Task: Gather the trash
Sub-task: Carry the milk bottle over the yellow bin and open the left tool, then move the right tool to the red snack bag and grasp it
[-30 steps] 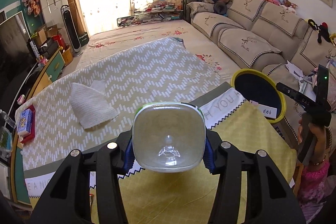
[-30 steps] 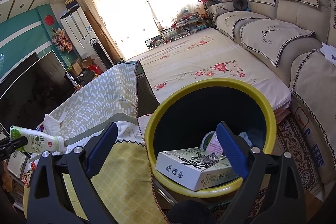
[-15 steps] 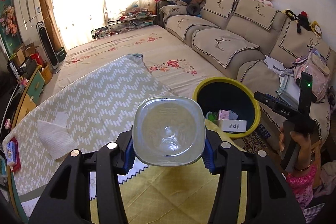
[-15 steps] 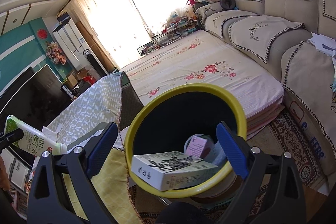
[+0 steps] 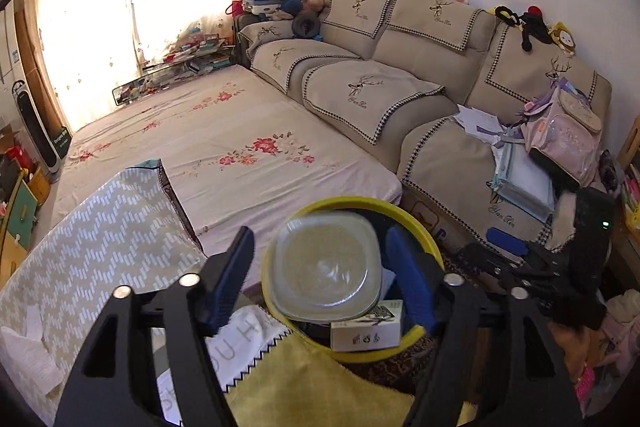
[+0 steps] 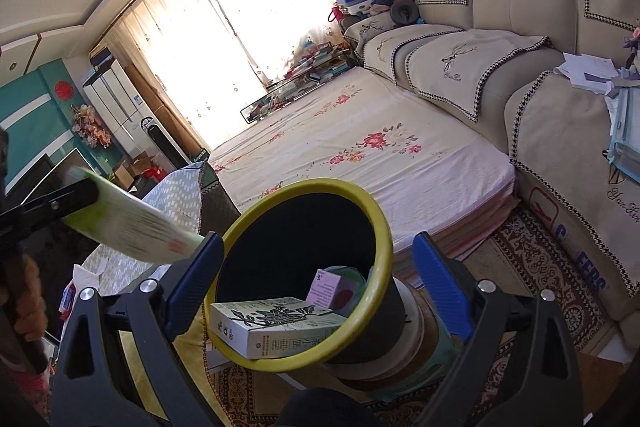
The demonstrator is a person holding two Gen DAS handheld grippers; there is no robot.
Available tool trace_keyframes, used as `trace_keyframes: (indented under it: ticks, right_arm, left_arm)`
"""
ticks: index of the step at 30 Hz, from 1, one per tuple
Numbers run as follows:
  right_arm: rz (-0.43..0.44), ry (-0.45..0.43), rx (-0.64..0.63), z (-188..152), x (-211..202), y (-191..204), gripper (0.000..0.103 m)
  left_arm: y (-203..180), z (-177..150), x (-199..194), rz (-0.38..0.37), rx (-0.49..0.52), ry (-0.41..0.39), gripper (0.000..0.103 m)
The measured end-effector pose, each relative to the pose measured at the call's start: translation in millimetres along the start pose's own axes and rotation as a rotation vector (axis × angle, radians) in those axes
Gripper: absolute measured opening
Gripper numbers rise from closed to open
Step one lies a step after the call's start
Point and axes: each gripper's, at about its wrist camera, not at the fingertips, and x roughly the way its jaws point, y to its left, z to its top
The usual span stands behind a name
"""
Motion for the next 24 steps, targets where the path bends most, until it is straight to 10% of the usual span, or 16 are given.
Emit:
trace_keyframes:
  ticks: [11,24]
  right_arm:
    - [0.045,0.032,-0.061,-7,3,32,0.091]
    - [0.224,0.190,-0.324,-54,34,173,0.091]
  left_arm:
    - [29,-51,-81,0.074,-0.118,-0.097,0.086]
    - [113,-210,-235,0.374,-0.386,-0.167,0.091]
